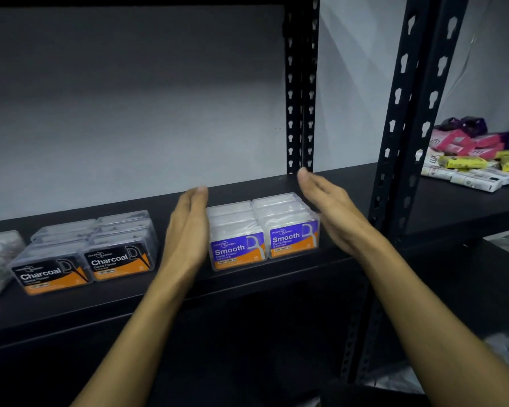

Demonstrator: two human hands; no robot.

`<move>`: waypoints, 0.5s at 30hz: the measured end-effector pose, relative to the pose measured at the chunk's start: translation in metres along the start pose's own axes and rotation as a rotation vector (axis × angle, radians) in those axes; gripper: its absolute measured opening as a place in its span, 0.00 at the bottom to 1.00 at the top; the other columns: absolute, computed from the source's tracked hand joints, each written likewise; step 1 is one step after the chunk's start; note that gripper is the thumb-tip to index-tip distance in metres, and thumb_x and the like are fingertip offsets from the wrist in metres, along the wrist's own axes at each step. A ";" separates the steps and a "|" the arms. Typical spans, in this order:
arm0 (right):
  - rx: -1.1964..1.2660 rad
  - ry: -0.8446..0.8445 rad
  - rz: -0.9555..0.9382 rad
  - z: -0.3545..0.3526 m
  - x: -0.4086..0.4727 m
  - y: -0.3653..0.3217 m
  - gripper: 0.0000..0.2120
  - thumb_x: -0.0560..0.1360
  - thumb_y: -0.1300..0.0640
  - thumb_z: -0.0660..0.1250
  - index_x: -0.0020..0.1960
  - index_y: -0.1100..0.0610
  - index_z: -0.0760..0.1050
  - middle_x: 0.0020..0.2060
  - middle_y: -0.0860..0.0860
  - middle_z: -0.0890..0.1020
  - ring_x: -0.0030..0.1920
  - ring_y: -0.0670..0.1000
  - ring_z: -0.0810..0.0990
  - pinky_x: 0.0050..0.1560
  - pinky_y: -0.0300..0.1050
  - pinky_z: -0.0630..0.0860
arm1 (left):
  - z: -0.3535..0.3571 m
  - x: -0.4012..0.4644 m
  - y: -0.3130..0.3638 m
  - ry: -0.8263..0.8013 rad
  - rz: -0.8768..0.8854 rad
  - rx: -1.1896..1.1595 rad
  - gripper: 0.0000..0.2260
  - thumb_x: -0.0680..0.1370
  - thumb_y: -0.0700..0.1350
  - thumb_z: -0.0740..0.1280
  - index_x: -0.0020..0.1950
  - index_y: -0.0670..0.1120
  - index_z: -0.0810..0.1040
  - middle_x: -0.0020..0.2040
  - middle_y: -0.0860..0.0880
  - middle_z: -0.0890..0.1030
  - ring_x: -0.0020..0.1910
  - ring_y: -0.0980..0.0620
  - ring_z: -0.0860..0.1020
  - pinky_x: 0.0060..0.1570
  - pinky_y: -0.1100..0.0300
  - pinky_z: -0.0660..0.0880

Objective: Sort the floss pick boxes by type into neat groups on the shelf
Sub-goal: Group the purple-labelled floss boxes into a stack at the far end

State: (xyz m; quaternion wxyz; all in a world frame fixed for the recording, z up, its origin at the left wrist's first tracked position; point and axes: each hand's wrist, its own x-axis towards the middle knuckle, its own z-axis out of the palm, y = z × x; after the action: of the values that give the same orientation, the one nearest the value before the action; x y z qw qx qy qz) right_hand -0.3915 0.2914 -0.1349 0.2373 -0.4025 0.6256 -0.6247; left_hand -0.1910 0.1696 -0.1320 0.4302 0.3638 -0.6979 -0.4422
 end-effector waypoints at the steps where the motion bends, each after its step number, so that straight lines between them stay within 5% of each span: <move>1: 0.066 0.007 0.038 0.003 0.000 0.000 0.31 0.75 0.33 0.64 0.72 0.49 0.69 0.56 0.45 0.84 0.55 0.43 0.83 0.61 0.45 0.75 | 0.002 -0.004 -0.006 0.002 -0.054 -0.046 0.26 0.81 0.62 0.56 0.76 0.54 0.66 0.76 0.53 0.67 0.72 0.53 0.67 0.72 0.52 0.62; 3: 0.138 -0.020 0.106 0.009 -0.001 0.002 0.17 0.77 0.35 0.61 0.56 0.46 0.75 0.37 0.46 0.87 0.43 0.46 0.87 0.52 0.46 0.80 | 0.008 -0.006 -0.016 -0.036 -0.169 -0.175 0.33 0.74 0.69 0.58 0.75 0.54 0.68 0.74 0.52 0.71 0.68 0.51 0.73 0.71 0.48 0.66; 6: 0.109 -0.056 0.131 0.015 -0.003 0.004 0.29 0.75 0.31 0.61 0.60 0.54 0.79 0.44 0.55 0.88 0.48 0.56 0.88 0.59 0.56 0.81 | 0.017 -0.007 -0.022 -0.036 -0.259 -0.249 0.40 0.67 0.72 0.59 0.74 0.51 0.69 0.68 0.47 0.77 0.56 0.50 0.82 0.60 0.47 0.77; 10: 0.051 -0.038 0.119 0.018 0.001 0.007 0.32 0.73 0.30 0.64 0.63 0.55 0.76 0.47 0.55 0.88 0.48 0.55 0.88 0.61 0.58 0.79 | 0.024 -0.011 -0.020 -0.027 -0.208 -0.160 0.21 0.81 0.57 0.57 0.69 0.48 0.73 0.59 0.47 0.82 0.49 0.52 0.84 0.45 0.56 0.78; 15: 0.024 -0.043 0.112 0.015 0.003 0.009 0.33 0.73 0.30 0.65 0.66 0.54 0.75 0.48 0.54 0.88 0.47 0.54 0.88 0.61 0.58 0.80 | 0.028 -0.016 -0.019 -0.022 -0.168 -0.115 0.11 0.83 0.49 0.56 0.61 0.51 0.75 0.51 0.49 0.84 0.47 0.52 0.84 0.49 0.50 0.81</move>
State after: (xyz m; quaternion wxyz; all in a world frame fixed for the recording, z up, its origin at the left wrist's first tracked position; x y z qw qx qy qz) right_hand -0.3830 0.2793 -0.1446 0.2901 -0.3772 0.6345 -0.6090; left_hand -0.2086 0.1854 -0.1608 0.4042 0.3910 -0.6431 -0.5198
